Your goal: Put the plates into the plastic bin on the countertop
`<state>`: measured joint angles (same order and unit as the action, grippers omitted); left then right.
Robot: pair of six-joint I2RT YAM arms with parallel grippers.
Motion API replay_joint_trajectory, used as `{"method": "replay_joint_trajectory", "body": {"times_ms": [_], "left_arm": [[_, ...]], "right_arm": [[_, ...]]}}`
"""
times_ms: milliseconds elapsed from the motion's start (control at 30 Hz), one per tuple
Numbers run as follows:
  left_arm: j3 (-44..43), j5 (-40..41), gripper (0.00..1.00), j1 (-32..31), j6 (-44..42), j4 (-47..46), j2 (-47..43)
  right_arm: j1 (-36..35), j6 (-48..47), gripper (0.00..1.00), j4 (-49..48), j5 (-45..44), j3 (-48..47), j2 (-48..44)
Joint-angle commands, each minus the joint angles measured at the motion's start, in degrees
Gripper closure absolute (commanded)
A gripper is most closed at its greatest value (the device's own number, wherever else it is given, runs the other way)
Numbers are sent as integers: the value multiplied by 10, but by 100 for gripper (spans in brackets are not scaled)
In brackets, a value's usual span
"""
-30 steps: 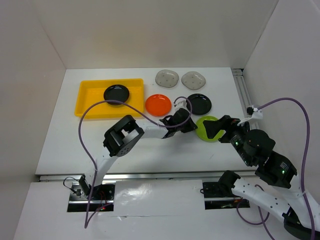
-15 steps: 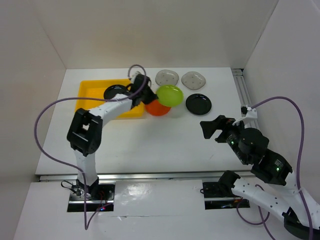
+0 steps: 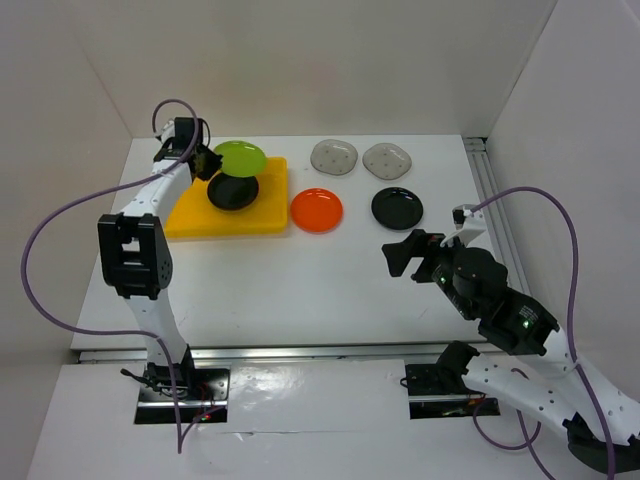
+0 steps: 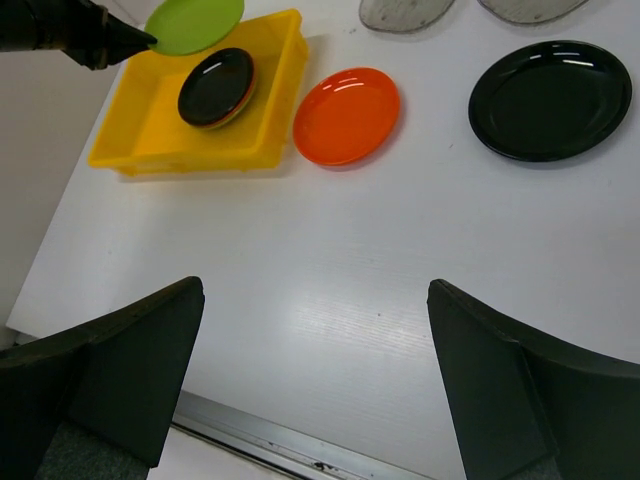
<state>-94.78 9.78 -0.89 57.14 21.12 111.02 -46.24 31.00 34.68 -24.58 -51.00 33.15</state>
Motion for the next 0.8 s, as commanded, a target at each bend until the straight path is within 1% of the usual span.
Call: {"method": "replay_joint_trajectory", "body": {"times_ms": [0,33,67,133,267,333,400,467,500,533,600,633,667,733,767], "left_arm": [[3,16,100,-6,-12,37,-3],[20,23,100,-6,-12,37,-3],[20,44,100,-6,-12,47,-3],[20,51,100,-1,-5,62,2],[51,51,100,18,-5,62,8],[64,45,100,24,-5,45,1],[65,36,100,30,-12,45,1],[65,30,94,35,-12,45,1],[70,24,86,35,-18,34,1],[70,24,83,35,-23,34,1],[76,12,69,40,-31,23,-6],[76,12,54,40,-36,23,-6],[76,6,52,40,-36,11,-13],[81,-17,39,40,-42,3,-13],[75,-22,34,40,-42,3,-13]], "right_arm": [[3,-8,0,-47,1,9,-1],[3,-8,0,-47,1,9,-1],[3,-8,0,-47,1,9,-1],[3,-8,0,-47,7,9,5],[3,-2,0,-47,7,9,5],[3,-2,0,-47,7,9,0],[3,-2,0,-59,7,14,-5],[3,3,0,-67,7,20,-21],[3,3,0,-75,12,26,-26],[3,3,0,-75,12,26,-26],[3,3,0,-81,17,26,-26],[3,3,0,-81,17,26,-21],[3,3,0,-81,17,26,-21],[3,3,0,-81,23,26,-15],[3,3,0,-81,23,26,-15]]}}
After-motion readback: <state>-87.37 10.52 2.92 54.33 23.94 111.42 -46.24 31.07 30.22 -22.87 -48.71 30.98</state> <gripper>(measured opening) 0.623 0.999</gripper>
